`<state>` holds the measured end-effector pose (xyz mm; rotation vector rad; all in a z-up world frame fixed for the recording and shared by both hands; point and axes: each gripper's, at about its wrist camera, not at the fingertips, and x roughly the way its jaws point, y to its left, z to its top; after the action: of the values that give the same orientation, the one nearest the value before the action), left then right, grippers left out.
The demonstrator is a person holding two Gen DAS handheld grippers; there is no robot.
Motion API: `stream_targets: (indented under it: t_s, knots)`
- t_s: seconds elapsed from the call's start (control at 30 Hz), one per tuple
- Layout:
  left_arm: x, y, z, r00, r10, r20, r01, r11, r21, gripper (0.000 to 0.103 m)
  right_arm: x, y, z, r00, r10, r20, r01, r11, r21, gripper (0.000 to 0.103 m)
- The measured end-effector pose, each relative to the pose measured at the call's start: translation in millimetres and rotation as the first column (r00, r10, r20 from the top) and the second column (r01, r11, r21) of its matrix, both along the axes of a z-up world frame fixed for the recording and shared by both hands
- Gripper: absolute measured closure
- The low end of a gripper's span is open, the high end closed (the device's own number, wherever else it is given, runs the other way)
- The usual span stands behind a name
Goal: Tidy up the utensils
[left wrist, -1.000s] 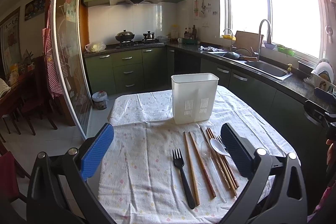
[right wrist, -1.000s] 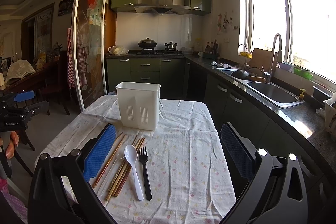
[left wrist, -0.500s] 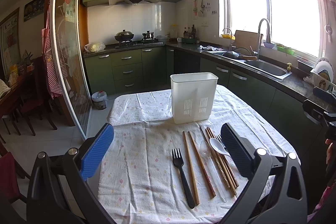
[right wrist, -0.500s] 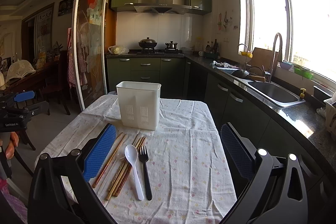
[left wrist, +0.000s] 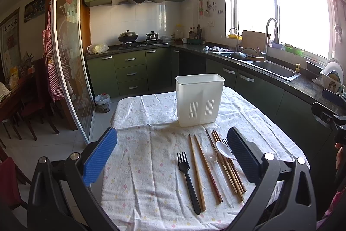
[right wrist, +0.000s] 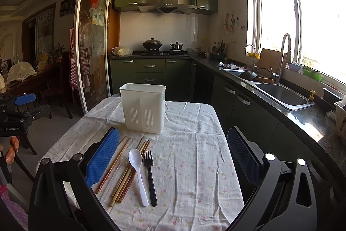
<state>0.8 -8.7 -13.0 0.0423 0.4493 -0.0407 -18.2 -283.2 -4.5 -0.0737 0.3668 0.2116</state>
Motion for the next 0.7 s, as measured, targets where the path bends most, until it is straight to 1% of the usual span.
stream_targets:
  t_s: [0.17, 0.27, 0.3, 0.43, 0.57, 0.7]
  knots:
    - [-1.6, -1.6, -3.4, 1.0, -0.001, 0.0, 0.001, 1.0, 0.002, 0.006, 0.0, -0.8, 1.0, 1.0, 0.0, -0.001, 0.0, 1.0, 0.0, 0.004]
    - [-3.2, -2.1, -5.9, 1.0, -0.002, -0.002, 0.002, 1.0, 0.002, 0.006, 0.6, 2.2, -4.4, 1.0, 0.001, -0.003, -0.001, 1.0, -0.001, 0.004]
    - [0.5, -0.1, 0.1, 1.0, -0.001, -0.003, 0.001, 1.0, 0.0, 0.006, 0.7, 2.9, -6.2, 1.0, 0.002, -0.005, -0.002, 1.0, -0.002, 0.004]
    - [2.8, -1.6, -4.0, 1.0, -0.005, -0.018, 0.005, 1.0, 0.001, 0.006, 6.1, 5.0, -12.5, 1.0, 0.001, -0.018, -0.001, 1.0, -0.002, 0.004]
    - [11.8, -2.6, -11.6, 0.998, -0.023, -0.064, 0.022, 1.0, -0.013, 0.006, 11.8, 5.1, -17.8, 0.999, 0.004, -0.044, -0.004, 1.0, -0.001, 0.004]
    - [30.6, -3.6, -25.8, 0.988, -0.036, -0.15, 0.033, 0.999, -0.028, 0.006, 25.4, 5.7, -26.5, 0.995, 0.011, -0.097, -0.012, 1.0, -0.004, 0.004]
